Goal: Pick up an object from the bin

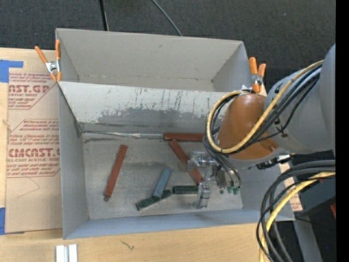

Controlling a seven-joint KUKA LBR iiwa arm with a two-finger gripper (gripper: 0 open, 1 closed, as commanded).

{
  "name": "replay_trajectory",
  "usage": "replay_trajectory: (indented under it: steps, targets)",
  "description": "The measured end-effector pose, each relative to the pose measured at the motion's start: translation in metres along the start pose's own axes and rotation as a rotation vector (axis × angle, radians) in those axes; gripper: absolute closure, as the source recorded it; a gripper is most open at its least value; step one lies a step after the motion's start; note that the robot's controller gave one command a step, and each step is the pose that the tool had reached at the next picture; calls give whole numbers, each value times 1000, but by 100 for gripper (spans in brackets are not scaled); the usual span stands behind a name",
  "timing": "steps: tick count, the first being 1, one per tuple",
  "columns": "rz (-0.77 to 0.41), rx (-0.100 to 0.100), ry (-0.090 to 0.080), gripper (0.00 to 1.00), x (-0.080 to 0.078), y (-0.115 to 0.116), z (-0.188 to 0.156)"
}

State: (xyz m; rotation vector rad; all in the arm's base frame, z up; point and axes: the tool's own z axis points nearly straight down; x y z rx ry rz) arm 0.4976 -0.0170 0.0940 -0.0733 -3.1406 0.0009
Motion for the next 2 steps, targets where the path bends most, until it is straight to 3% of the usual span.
replay_trajectory:
  steps: [1,2]
  targets:
    - [-271,0,-2,100,-19,-12,9]
    - [-271,-1,-2,100,-19,-12,9]
